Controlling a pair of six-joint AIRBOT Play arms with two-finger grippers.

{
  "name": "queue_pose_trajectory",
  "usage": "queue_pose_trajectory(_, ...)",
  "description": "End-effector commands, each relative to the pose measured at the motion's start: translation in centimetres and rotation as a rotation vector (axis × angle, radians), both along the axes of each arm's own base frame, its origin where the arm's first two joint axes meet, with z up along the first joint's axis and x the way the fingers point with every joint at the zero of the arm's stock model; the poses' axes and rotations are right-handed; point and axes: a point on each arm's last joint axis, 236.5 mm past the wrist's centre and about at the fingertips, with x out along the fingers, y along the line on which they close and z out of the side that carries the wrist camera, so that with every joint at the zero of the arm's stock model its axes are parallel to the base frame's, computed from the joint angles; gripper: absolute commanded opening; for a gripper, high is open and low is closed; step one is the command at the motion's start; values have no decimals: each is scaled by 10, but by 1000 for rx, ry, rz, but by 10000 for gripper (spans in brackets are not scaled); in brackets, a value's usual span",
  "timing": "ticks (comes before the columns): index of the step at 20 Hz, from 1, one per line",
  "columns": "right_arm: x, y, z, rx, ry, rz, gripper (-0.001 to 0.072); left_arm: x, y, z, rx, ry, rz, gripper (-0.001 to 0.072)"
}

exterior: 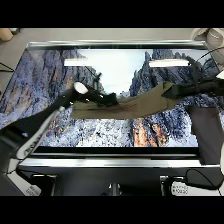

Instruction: Fold the shirts.

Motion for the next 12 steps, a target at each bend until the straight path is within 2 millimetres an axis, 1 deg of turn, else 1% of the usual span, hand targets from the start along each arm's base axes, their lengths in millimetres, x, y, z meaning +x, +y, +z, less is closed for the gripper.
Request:
queue_pose_trajectory(1, -26, 8, 59, -20, -93, -21, 15, -26, -64, -25, -114, 101, 36, 28)
queue_pose_trajectory(4, -50, 16, 89, -26, -125, -21, 15, -43, -106, -24, -168, 89, 79, 27)
queue_pose_trajectory(5, -59, 18, 96, -26, -124, -21, 15, -46, -116, -24, -177, 81, 100, 27)
queue_pose_trajectory(7, -72, 20, 105, -40, -132, -15, 15, -46, -130, -22, -214, 99, 162, 27)
queue_pose_trajectory(9, -75, 14, 103, -79, -127, -34, 15, -46, -133, -18, -239, 113, 177, 27)
queue_pose_trajectory(10, -73, 7, 98, -105, -118, -50, 15, -44, -129, -14, -241, 90, 146, 26)
queue_pose_trajectory(11, -69, 1, 92, -127, -111, -64, 15, -41, -121, -6, -246, 51, 94, 26)
queue_pose_trajectory(12, -62, -2, 86, -131, -102, -75, 15, -34, -109, 5, -242, -2, 45, 26)
